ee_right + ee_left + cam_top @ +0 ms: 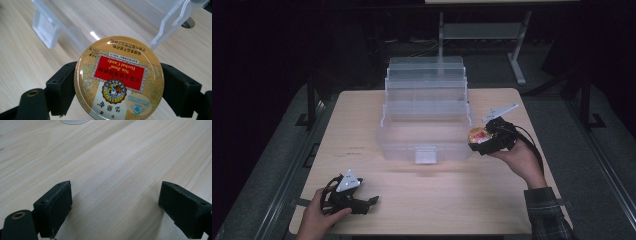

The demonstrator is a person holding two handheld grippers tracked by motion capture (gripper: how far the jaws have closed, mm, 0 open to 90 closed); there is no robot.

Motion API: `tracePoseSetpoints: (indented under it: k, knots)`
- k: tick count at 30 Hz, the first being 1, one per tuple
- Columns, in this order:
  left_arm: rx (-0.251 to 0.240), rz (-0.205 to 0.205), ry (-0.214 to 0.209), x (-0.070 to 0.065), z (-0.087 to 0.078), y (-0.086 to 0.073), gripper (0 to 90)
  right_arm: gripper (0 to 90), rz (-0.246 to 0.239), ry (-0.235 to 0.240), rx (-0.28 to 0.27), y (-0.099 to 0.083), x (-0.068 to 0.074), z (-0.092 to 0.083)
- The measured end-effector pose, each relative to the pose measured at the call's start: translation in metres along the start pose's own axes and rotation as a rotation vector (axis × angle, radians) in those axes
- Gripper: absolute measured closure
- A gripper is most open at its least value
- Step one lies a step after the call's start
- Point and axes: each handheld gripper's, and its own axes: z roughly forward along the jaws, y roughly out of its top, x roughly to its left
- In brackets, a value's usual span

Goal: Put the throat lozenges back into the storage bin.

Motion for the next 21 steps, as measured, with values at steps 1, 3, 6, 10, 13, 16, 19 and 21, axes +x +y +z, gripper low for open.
tracePoseSetpoints:
  k: [1,3,6,10,13,16,19,21]
  knots:
    - [0.0,0.0,0.0,0.0,0.0,0.0,10.8,19.6,0.001,-0.001,-0.001,0.002,0.0,0.001]
    - [0.0,-0.001,0.0,0.0,0.0,0.0,10.8,19.6,-0.003,0.003,-0.002,0.005,-0.001,0.002]
    - [0.0,-0.002,0.0,0.0,0.0,0.0,10.8,19.6,-0.001,0.005,-0.003,0.009,-0.002,0.003]
    - [0.0,-0.002,-0.001,0.0,0.0,0.0,10.8,19.6,0.0,0.008,-0.007,0.015,-0.003,0.007]
    - [0.0,-0.002,-0.001,0.0,0.0,0.0,10.8,19.6,0.001,0.006,-0.009,0.019,-0.003,0.009]
    - [0.0,-0.002,-0.001,0.0,0.0,0.0,10.8,19.6,0.0,0.007,-0.011,0.024,-0.004,0.013]
    - [0.0,-0.002,-0.001,0.0,0.0,0.0,10.8,19.6,-0.004,0.011,-0.008,0.027,-0.004,0.016]
    - [0.0,-0.002,-0.001,0.0,0.0,0.0,10.8,19.6,-0.005,0.01,-0.004,0.03,-0.003,0.019]
